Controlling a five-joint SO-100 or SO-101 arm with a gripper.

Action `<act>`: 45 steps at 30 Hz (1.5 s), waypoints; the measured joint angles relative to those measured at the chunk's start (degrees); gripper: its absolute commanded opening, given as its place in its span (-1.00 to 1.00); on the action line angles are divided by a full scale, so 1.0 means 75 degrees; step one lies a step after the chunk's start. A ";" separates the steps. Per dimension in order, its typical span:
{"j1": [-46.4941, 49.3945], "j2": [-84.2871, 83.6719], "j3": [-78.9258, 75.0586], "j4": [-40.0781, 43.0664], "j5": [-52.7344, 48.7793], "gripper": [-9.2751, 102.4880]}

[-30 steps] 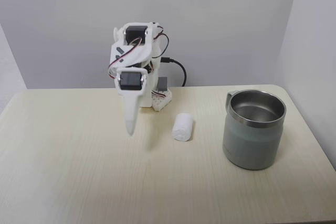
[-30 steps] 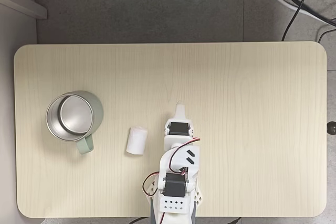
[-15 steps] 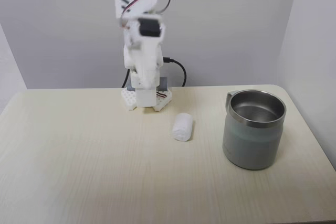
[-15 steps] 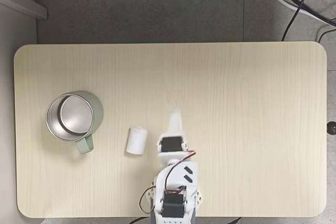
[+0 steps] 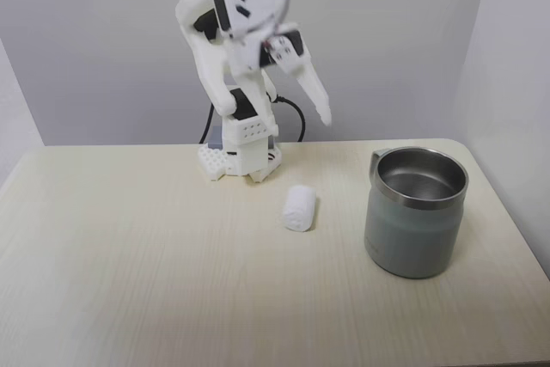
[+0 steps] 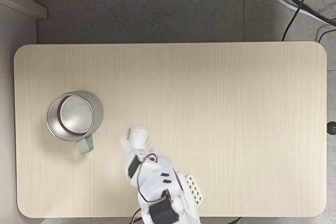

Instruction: Grasp a dressing and put it in the cup.

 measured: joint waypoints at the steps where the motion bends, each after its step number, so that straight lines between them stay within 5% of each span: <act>1: 0.0000 0.0117 -0.0152 -0.0070 -0.0117 -0.31; 29: 0.0199 0.3598 -0.3645 -0.4195 -0.1066 -0.25; 37: -0.0152 0.4207 -0.3645 -0.4348 -0.0809 -0.28; 42: -0.0434 0.4207 -0.3645 -0.4406 -0.0574 -0.40; 45: -0.0598 0.4207 -0.3645 -0.4488 -0.0363 -0.69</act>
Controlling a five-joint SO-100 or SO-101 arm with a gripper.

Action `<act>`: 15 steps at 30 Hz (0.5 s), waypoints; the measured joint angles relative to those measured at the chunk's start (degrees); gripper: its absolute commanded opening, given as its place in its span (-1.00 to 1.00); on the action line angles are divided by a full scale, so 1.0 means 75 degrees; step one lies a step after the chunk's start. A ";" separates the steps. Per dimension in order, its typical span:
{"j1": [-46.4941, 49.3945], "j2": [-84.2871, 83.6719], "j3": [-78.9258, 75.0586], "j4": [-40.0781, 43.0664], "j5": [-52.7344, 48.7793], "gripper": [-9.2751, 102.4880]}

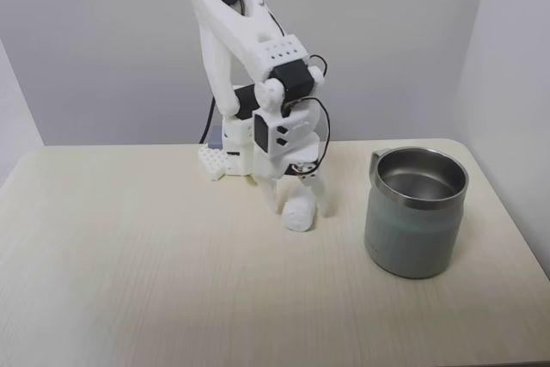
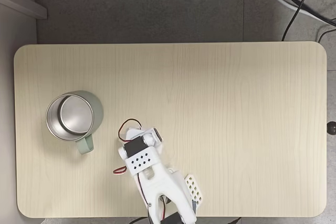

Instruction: Grasp a dressing and put it in the cup.

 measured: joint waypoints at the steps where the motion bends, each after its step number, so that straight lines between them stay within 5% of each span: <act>1: 0.0000 0.0000 0.0000 -0.0047 0.0094 -0.84; 15: -0.0094 -0.0832 -0.0117 -0.0152 0.0621 -0.84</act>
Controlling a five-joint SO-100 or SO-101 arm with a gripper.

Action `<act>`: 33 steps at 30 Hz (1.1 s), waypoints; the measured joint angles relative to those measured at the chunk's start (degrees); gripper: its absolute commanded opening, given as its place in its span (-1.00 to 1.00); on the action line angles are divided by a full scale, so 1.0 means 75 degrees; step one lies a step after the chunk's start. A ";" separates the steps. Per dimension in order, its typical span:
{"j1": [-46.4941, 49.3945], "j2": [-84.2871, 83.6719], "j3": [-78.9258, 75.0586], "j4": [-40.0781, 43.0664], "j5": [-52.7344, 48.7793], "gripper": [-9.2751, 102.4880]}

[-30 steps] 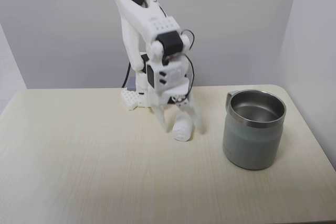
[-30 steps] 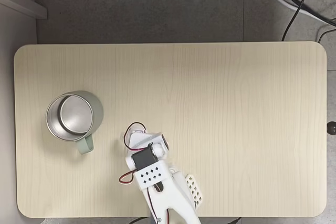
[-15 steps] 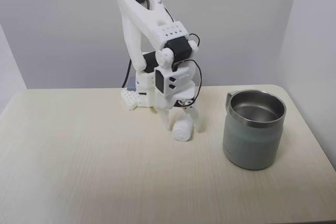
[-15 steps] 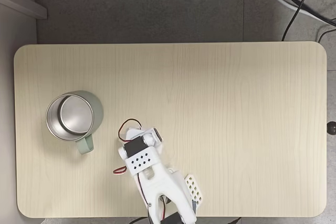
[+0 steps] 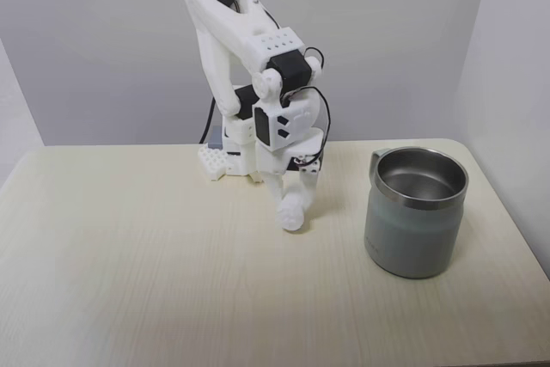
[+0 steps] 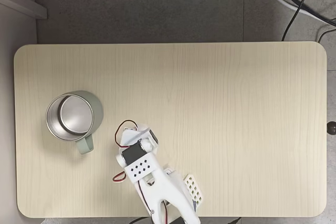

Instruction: Grasp a dressing and put it in the cup.

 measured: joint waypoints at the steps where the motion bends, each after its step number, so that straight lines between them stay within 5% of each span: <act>1: 0.0000 -0.0070 0.0047 0.0188 0.0023 -0.84; 16: 0.0199 -0.1699 0.3809 0.4184 -0.0176 -0.84; 33: -0.0820 0.0598 0.8414 0.5227 0.0844 -0.84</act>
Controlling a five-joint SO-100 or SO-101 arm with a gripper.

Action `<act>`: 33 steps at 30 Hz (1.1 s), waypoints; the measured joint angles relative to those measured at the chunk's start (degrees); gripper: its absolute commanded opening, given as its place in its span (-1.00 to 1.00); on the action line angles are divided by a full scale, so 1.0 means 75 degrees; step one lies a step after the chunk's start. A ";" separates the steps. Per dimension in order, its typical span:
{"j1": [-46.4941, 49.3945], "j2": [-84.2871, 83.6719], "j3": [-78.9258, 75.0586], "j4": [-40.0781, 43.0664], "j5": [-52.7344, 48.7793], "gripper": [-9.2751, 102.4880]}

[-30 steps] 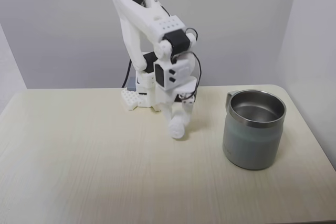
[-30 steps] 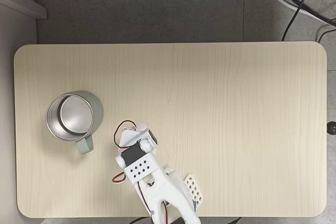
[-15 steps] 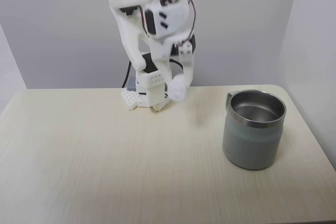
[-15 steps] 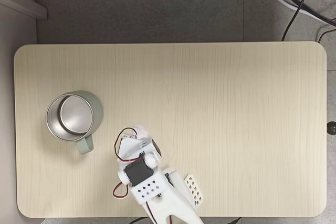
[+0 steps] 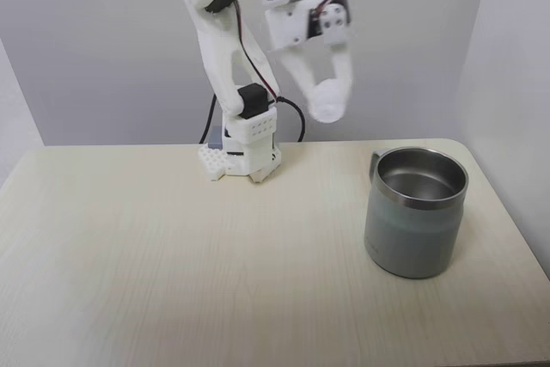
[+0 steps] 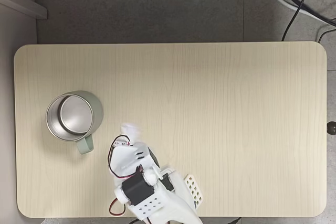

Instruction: Grasp a dressing and put it in the cup.

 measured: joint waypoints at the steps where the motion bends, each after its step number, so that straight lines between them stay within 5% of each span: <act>1: -0.0141 0.0223 0.0234 0.0000 0.0141 -0.84; 13: -0.1020 0.3352 0.2531 -0.0410 0.1230 -0.84; 25: -0.1723 0.4875 0.2719 -0.1172 0.1688 -0.84; 33: -0.1723 0.4746 0.2648 -0.1207 0.1734 -0.38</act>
